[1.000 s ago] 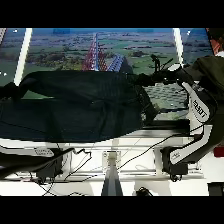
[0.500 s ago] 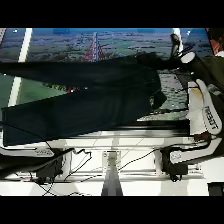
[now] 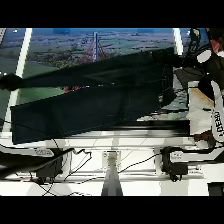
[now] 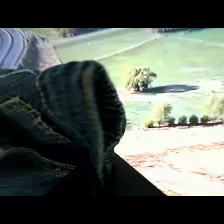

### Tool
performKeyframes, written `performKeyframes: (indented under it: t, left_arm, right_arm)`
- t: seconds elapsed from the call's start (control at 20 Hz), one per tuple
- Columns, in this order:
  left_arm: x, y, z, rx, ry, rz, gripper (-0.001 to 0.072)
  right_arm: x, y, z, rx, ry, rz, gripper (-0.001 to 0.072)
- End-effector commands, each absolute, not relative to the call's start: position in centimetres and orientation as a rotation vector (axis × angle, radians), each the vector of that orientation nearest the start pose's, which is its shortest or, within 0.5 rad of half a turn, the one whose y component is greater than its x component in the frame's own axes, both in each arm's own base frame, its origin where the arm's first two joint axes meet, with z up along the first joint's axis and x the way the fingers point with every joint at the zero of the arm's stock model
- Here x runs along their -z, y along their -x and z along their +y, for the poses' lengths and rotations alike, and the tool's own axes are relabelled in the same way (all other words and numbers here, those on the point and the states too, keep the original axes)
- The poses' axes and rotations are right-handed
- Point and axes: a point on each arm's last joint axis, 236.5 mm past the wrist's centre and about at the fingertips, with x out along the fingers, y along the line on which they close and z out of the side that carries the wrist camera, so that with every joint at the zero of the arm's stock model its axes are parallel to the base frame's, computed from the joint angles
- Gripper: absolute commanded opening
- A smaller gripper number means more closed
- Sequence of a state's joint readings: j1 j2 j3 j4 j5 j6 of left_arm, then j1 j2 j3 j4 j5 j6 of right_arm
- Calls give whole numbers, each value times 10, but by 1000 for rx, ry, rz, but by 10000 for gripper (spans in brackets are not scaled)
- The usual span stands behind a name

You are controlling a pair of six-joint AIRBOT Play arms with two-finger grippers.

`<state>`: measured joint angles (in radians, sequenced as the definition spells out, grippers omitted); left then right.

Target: Fold the clothes and pants, and hang the long-sleeved shirts on hangers.

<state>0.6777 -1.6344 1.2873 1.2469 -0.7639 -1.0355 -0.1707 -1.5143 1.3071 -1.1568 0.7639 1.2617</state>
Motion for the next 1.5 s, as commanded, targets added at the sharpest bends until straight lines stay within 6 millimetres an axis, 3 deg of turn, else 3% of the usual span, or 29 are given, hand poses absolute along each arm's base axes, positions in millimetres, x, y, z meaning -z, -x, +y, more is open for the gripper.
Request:
performKeyframes:
  t: [0.0, 0.05, 0.4, 0.5, 0.6, 0.85, 0.95, 1.0, 1.1, 1.15, 1.2, 1.35, 1.45]
  left_arm:
    - [100, -402, 256, -218, 230, 1115, 431]
    - [93, -409, 257, -227, 244, 1080, 640]
    - [31, -458, 267, -358, 547, 796, 658]
    - [18, -467, 274, -365, 549, 766, 656]
    - [22, -472, 273, -337, 532, 806, 645]
    - [67, -478, 245, -239, 505, 983, 637]
    - [79, -477, 245, -245, 441, 1017, 633]
    - [84, -475, 249, -264, 413, 1034, 570]
    - [90, -471, 254, -289, 375, 1059, 530]
    - [92, -472, 253, -289, 375, 1058, 457]
    - [91, -475, 253, -289, 370, 1050, 375]
    - [84, -482, 253, -289, 349, 1021, 37]
    - [70, -491, 256, -301, 328, 970, 35]
  right_arm:
    - [2, -511, -21, -101, -230, 937, 26]
    - [3, -511, -22, -100, -228, 937, 26]
    - [2, -511, -22, -100, -230, 935, 26]
    - [2, -511, -22, -100, -230, 936, 26]
    - [2, -511, -22, -99, -229, 935, 26]
    - [2, -511, -22, -99, -229, 934, 26]
    - [3, -511, -22, -99, -229, 935, 26]
    - [2, -511, -22, -99, -229, 935, 26]
    - [2, -511, -22, -99, -229, 935, 26]
    - [2, -511, -22, -99, -229, 935, 26]
    - [2, -511, -22, -99, -229, 935, 26]
    - [2, -511, -22, -100, -229, 935, 26]
    - [2, -512, -22, -99, -229, 934, 26]
